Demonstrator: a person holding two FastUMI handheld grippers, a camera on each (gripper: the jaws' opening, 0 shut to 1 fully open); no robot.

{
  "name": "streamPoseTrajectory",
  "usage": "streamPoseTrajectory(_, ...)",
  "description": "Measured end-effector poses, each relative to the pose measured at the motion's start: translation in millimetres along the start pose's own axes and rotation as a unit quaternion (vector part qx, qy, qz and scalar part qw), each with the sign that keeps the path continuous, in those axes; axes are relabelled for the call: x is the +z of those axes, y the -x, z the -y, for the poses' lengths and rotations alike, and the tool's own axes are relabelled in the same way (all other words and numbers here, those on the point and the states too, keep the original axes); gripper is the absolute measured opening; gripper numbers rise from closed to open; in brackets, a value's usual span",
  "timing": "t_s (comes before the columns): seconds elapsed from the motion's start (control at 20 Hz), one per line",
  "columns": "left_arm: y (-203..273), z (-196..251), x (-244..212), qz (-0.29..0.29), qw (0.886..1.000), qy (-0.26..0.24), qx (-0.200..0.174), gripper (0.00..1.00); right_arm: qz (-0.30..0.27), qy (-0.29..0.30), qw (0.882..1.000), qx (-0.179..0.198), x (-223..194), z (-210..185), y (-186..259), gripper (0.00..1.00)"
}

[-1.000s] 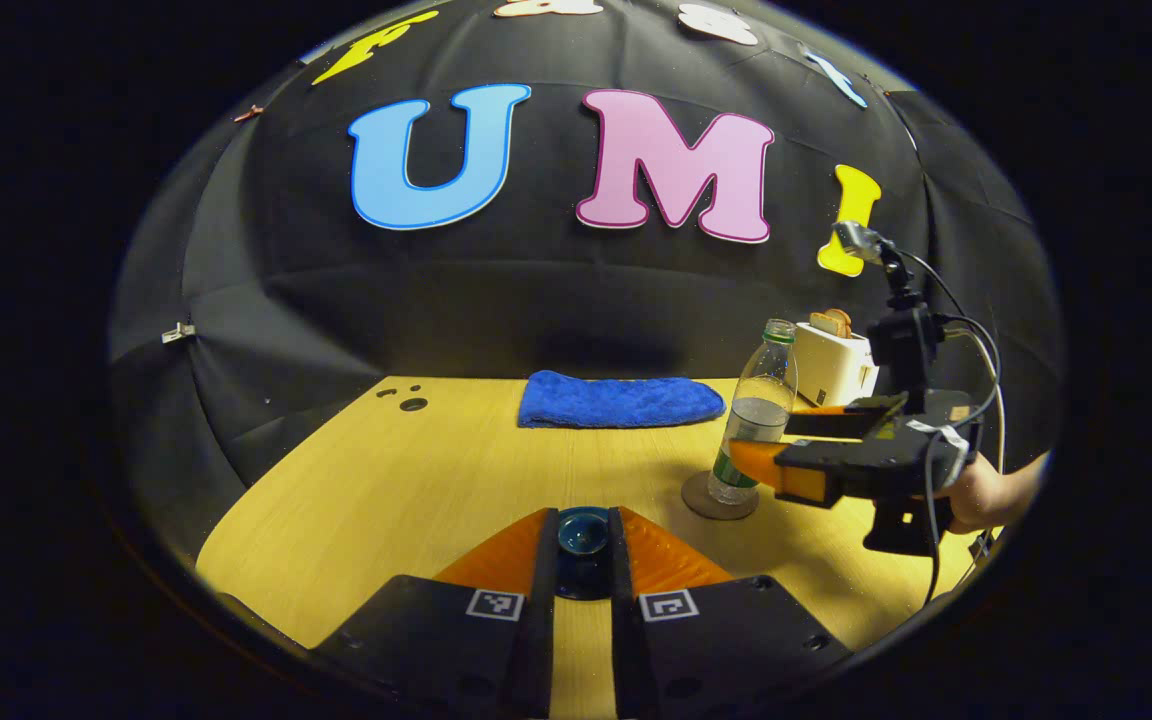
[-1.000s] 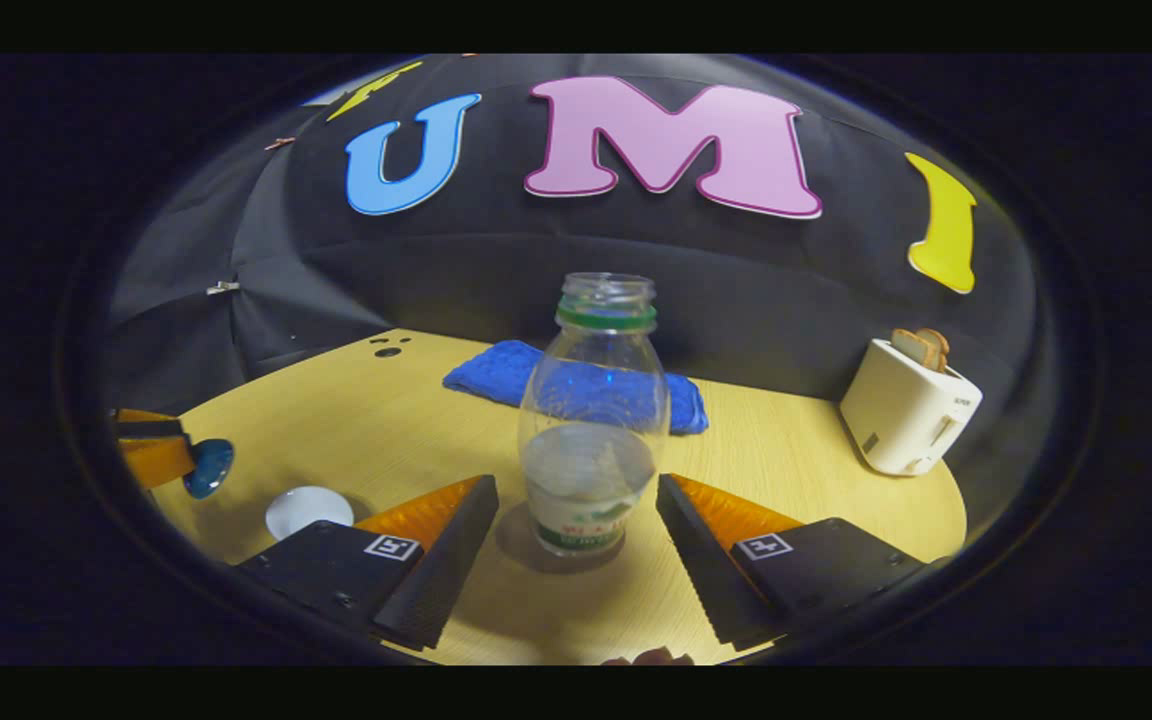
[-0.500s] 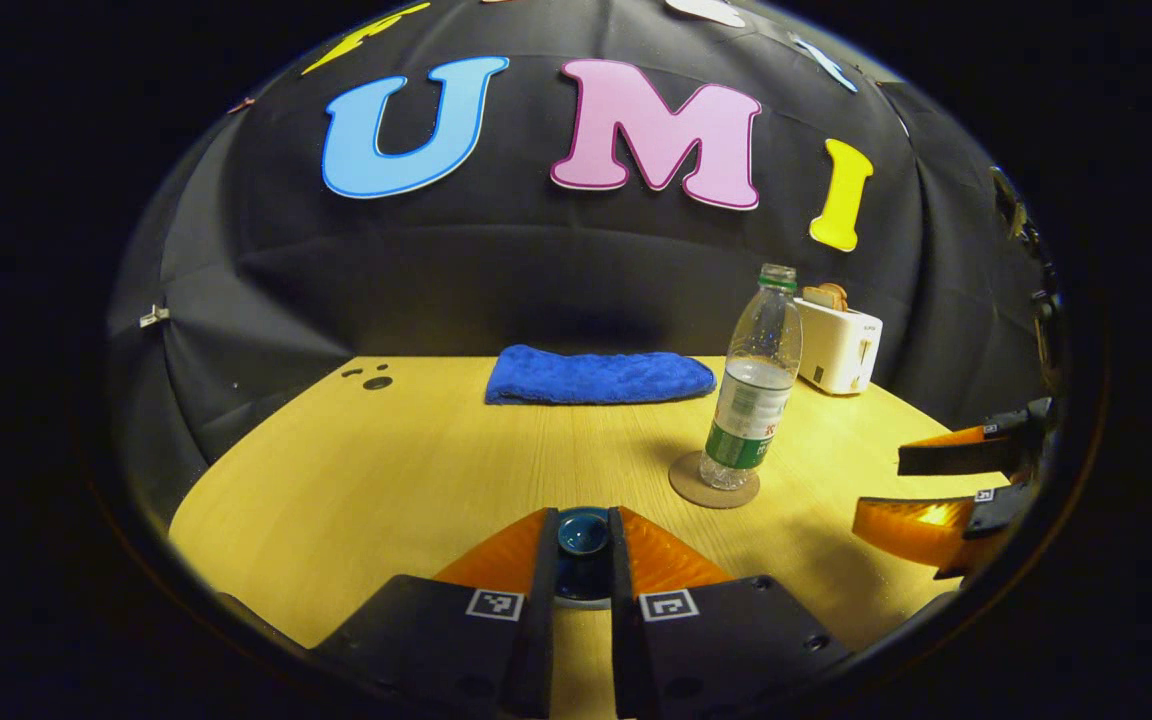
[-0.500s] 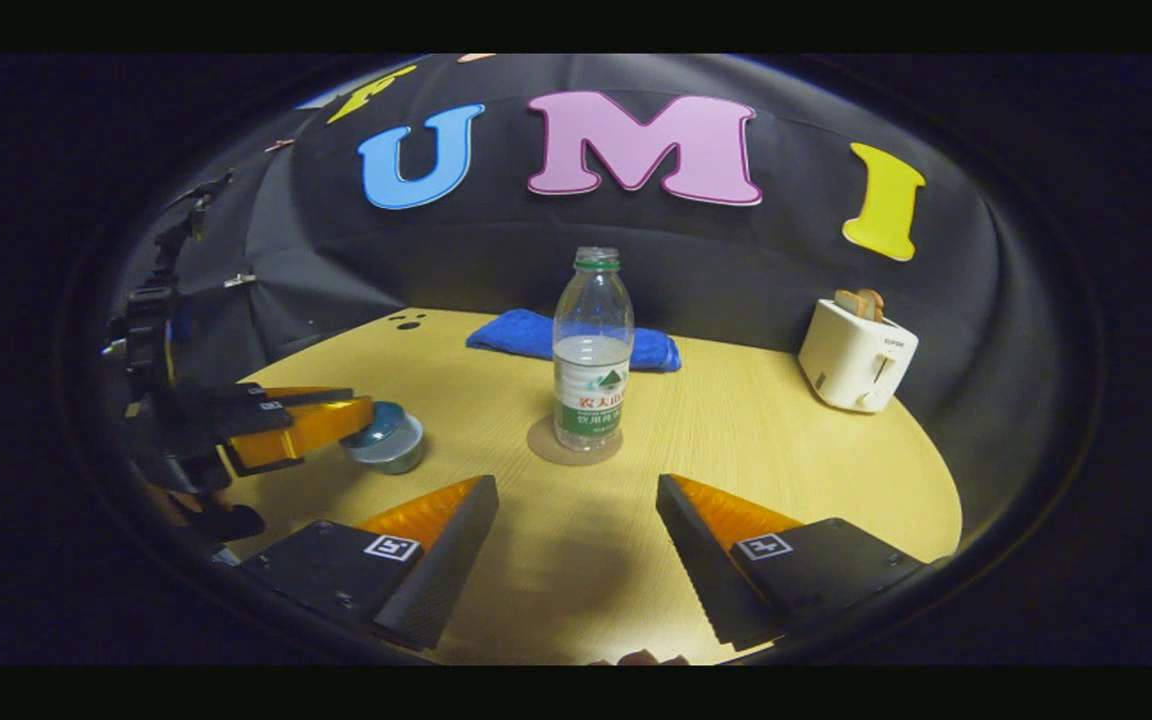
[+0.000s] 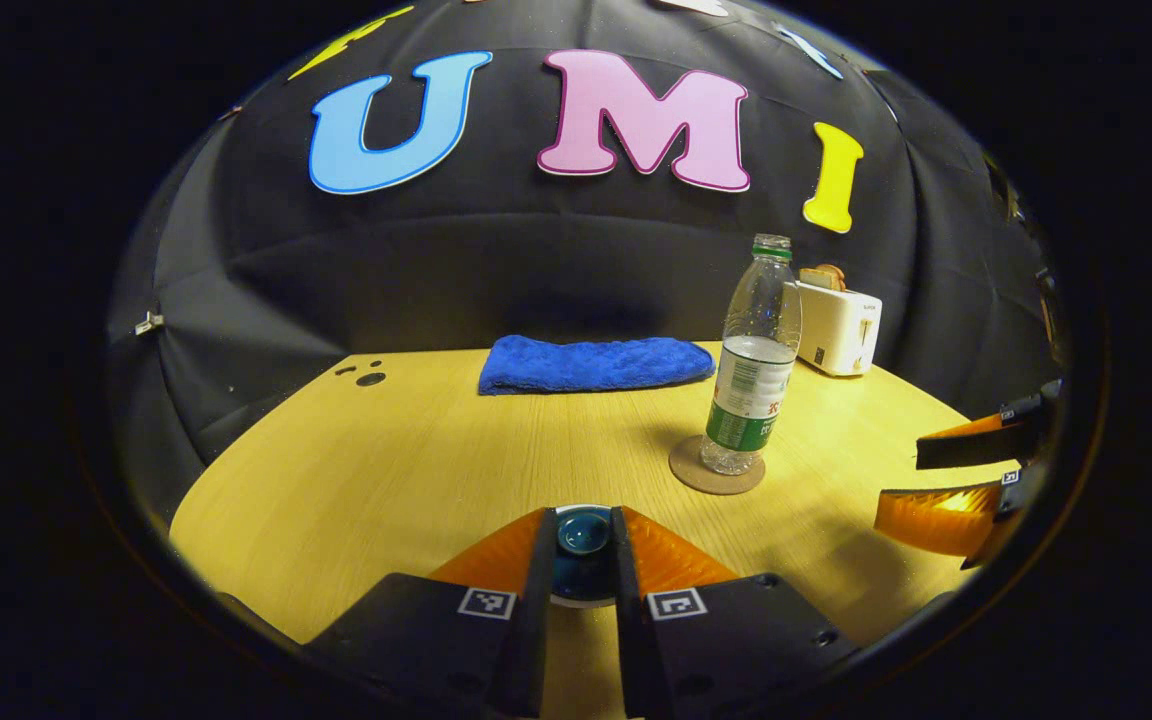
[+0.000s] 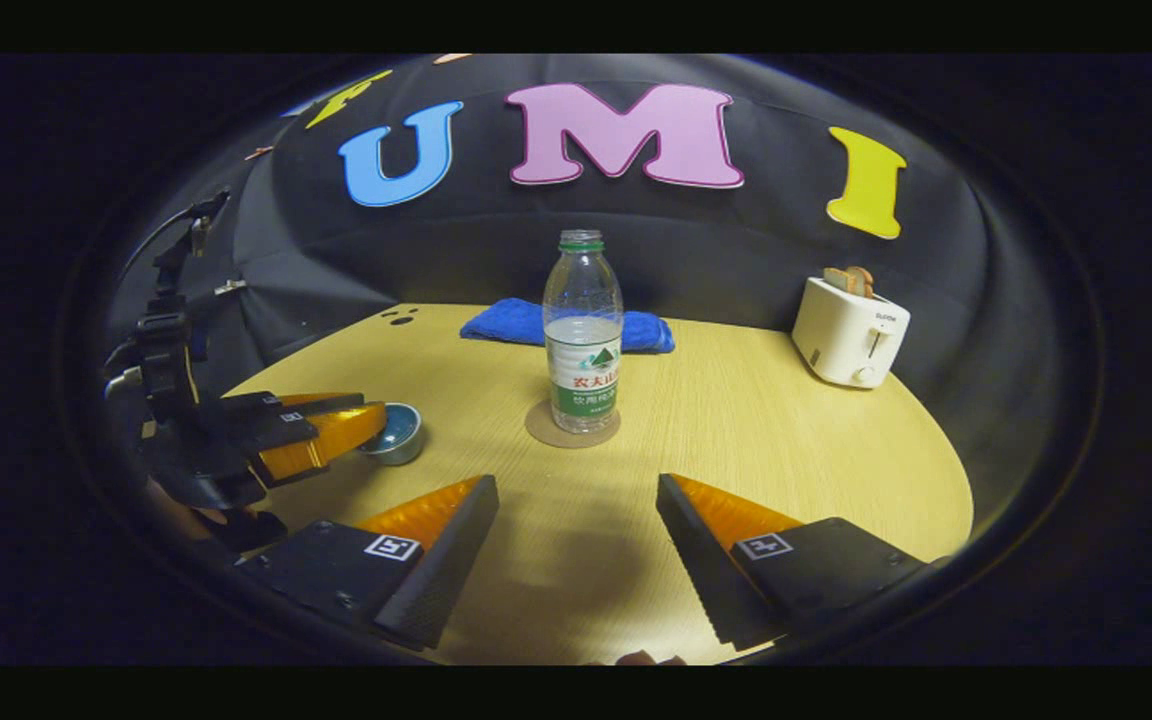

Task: Open the teacup lid with one hand, grasp the water bottle and pour water into the teacup with the other hand; after pouring, place the water bottle on the coaster and then close the teacup lid.

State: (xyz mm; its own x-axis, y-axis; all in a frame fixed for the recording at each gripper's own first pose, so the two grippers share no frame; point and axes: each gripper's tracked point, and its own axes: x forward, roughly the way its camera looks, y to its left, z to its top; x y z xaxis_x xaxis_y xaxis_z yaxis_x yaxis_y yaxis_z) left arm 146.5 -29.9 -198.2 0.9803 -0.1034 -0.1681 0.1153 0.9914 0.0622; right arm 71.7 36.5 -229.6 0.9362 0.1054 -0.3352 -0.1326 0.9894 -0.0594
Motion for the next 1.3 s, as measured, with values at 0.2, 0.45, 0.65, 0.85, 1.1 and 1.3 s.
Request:
streamPoseTrajectory(0.2,6.9,-2.6,10.4,0.009,1.000,-0.025,0.004,0.54,0.001,0.006,1.000,-0.005,5.8,0.8,4.7,0.99)
streamPoseTrajectory(0.45,49.2,-9.2,55.2,0.037,0.999,-0.039,-0.004,0.92,0.025,0.001,1.000,-0.016,39.6,3.4,32.0,0.98)
streamPoseTrajectory(0.65,104.8,-15.5,103.8,0.069,0.996,-0.047,-0.004,0.97,0.054,0.008,0.998,-0.029,77.6,4.7,67.5,0.98)
streamPoseTrajectory(0.85,163.7,-26.4,148.5,0.112,0.993,-0.046,0.013,0.97,0.088,-0.007,0.995,-0.042,116.8,-1.5,109.2,0.98)
streamPoseTrajectory(1.1,218.6,-47.7,179.0,0.158,0.986,0.003,0.062,0.97,0.146,-0.024,0.987,-0.060,156.2,-6.7,151.9,0.98)
streamPoseTrajectory(1.3,225.5,-41.4,172.0,0.161,0.985,0.022,0.062,0.98,0.159,-0.035,0.984,-0.067,157.6,-9.1,164.6,0.98)
